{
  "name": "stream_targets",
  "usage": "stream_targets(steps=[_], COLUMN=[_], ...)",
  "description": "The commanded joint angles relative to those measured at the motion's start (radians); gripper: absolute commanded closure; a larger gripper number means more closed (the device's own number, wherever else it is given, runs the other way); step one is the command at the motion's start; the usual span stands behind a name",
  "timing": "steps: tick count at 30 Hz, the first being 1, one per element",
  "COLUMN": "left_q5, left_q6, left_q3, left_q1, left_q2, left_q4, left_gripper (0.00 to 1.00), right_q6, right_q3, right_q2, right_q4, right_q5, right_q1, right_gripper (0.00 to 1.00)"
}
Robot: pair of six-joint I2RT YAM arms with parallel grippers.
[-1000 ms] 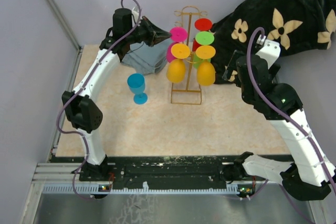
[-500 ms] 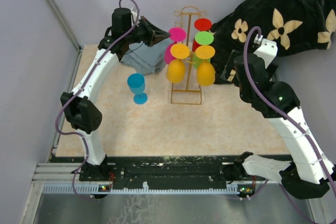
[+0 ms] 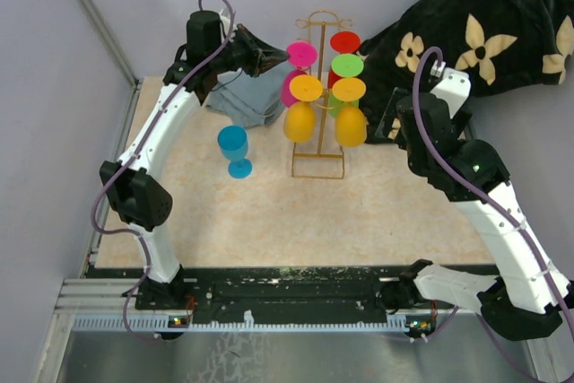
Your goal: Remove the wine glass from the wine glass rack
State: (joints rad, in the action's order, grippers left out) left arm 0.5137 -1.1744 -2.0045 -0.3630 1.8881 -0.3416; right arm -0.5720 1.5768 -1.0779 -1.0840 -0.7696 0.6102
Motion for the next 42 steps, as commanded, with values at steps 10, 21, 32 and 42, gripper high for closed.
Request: stream_targets(steps=[10, 21, 32, 42], left_q5=[-0.023, -0.025, -0.01, 0.063], left_q6=[0.0, 0.009, 0.039, 0.186], left_q3=[0.007, 0.037, 0.03, 0.029], left_q1=[0.013, 0.014, 0.042, 0.187], left_q2=[-0.072, -0.069, -0.067, -0.083], left_q4=[0.008, 0.01, 0.054, 0.146], left_gripper=[1.0, 1.0, 1.0, 1.0], right_q6=[-0.016, -0.008, -0.013, 0.048], right_q3=[-0.011, -0.014, -0.016, 0.056], right_q2=[0.031, 0.03, 0.033, 0.006], right_q4=[0.036, 0.045, 0.038, 0.059], right_q5=[-0.007, -0.01, -0.013, 0.003], right_q1=[-0.005, -0.006, -0.006, -0.006], right_gripper=[0.03, 0.02, 0.02, 0.02])
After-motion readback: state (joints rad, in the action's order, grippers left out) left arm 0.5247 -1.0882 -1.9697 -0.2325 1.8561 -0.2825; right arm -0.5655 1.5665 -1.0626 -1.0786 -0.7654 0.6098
